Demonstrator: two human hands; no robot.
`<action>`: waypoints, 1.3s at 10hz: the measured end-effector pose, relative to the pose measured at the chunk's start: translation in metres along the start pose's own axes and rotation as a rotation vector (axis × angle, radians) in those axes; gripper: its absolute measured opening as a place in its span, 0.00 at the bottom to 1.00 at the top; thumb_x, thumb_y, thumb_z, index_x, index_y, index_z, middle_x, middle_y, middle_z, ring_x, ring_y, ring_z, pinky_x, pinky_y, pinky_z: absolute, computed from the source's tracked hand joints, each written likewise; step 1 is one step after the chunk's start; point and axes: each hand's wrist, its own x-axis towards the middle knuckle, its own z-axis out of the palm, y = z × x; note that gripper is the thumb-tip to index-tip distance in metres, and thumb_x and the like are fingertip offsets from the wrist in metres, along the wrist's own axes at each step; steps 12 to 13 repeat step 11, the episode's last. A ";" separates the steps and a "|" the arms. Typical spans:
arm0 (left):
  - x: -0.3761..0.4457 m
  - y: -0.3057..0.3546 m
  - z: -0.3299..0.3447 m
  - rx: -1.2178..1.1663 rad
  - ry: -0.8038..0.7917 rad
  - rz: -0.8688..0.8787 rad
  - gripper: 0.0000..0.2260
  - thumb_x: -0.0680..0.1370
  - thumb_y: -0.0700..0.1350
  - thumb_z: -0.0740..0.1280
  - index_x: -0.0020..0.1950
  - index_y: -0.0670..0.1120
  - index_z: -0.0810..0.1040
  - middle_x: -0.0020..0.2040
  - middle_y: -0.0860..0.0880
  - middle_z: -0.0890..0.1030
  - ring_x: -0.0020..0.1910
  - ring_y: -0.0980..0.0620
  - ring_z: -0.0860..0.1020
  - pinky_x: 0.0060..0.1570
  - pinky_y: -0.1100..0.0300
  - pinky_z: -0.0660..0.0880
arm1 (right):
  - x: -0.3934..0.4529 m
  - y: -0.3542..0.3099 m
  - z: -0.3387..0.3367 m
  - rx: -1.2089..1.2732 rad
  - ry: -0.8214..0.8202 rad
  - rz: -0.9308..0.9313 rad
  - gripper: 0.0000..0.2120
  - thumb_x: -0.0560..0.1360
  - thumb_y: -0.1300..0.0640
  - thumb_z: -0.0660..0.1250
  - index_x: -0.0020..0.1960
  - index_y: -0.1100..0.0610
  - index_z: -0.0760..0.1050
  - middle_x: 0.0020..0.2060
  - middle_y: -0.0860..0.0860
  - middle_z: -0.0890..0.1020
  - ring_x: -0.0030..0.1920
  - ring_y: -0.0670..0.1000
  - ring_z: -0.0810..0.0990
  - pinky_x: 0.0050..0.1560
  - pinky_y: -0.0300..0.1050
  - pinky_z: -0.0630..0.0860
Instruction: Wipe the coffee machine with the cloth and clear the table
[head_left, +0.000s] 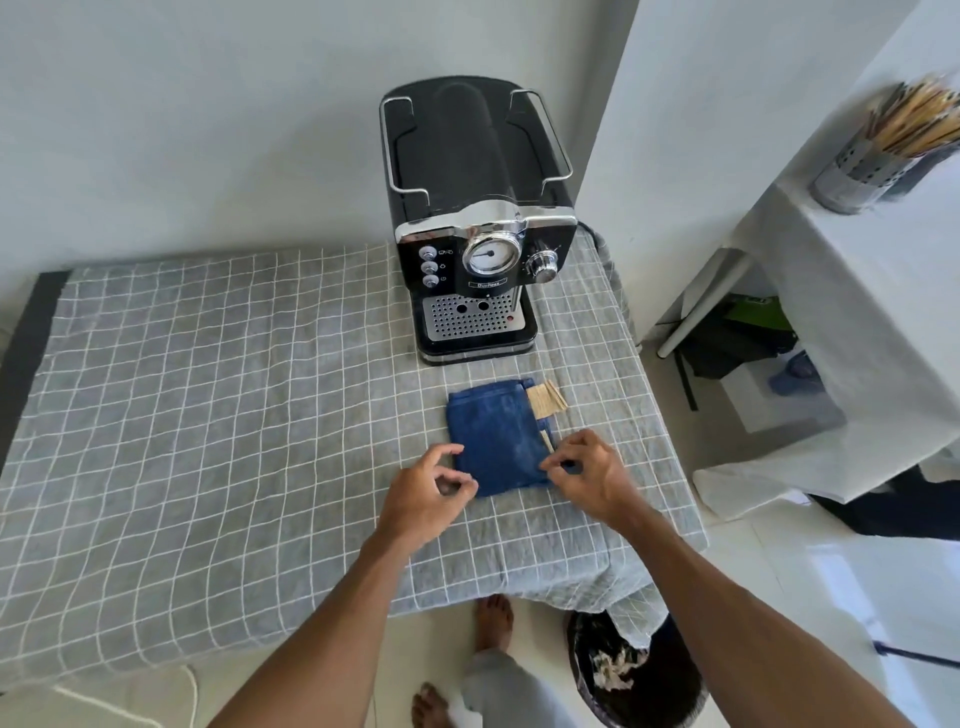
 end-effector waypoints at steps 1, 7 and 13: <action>0.013 0.006 0.000 0.086 0.154 0.023 0.17 0.77 0.56 0.72 0.65 0.59 0.77 0.53 0.63 0.83 0.50 0.60 0.79 0.54 0.52 0.81 | 0.012 -0.008 0.000 -0.061 0.057 -0.004 0.06 0.78 0.50 0.71 0.49 0.51 0.82 0.52 0.46 0.73 0.56 0.48 0.74 0.60 0.45 0.78; 0.065 -0.018 -0.003 0.899 -0.120 0.184 0.48 0.66 0.83 0.37 0.82 0.62 0.35 0.84 0.55 0.37 0.80 0.32 0.34 0.75 0.29 0.35 | 0.035 -0.005 0.052 -0.642 -0.061 -0.153 0.36 0.84 0.37 0.41 0.84 0.57 0.46 0.84 0.55 0.44 0.83 0.61 0.41 0.79 0.71 0.48; 0.036 -0.098 -0.139 0.644 0.217 -0.252 0.34 0.79 0.72 0.41 0.83 0.63 0.40 0.84 0.45 0.42 0.82 0.35 0.40 0.77 0.35 0.36 | 0.082 -0.163 0.132 -0.523 -0.118 -0.393 0.34 0.83 0.41 0.39 0.84 0.57 0.49 0.83 0.60 0.48 0.83 0.63 0.43 0.81 0.66 0.46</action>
